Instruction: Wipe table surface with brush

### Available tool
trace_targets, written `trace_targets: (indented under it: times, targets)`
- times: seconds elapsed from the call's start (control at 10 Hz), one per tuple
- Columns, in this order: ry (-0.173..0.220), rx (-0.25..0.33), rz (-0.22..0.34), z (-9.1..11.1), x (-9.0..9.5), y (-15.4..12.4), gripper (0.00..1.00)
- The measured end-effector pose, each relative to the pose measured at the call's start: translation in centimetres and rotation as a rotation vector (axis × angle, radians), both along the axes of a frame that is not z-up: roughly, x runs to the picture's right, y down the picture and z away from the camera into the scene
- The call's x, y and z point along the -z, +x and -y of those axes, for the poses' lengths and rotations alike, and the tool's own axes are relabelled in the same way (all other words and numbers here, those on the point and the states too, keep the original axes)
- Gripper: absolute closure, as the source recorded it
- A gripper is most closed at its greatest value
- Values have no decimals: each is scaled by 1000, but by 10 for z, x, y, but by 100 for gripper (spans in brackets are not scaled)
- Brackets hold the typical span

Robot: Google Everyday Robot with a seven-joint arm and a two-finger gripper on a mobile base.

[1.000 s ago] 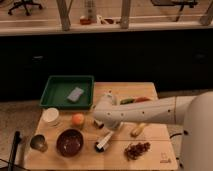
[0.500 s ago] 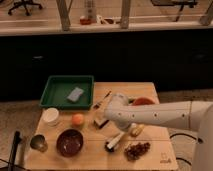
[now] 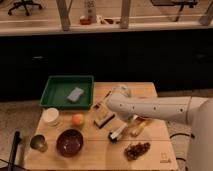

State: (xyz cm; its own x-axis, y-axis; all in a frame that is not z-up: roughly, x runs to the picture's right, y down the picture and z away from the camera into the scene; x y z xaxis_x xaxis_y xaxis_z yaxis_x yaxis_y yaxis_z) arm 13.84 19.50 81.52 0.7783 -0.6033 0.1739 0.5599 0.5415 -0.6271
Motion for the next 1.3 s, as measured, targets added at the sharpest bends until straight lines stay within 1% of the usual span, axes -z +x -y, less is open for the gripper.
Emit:
trace_targets:
  times: [0.2,0.3,0.4,0.5,0.7,0.9,1.0,1.1,1.3]
  targets:
    - [7,25,45,6,-2,-30,100]
    - [7,36,68,6,-1,-44,100]
    - [2,53,103,2,2,-59,100]
    - [-10,67,132,-5,5,-70,100]
    - [-41,94,166,-26,14,-77,100]
    - [-67,91,159,-40,16,-69,100]
    - [-76,87,138,-43,15,-58,100]
    - [-84,79,102,-43,11,-39,100]
    - [-83,68,45,-36,3,-13,100]
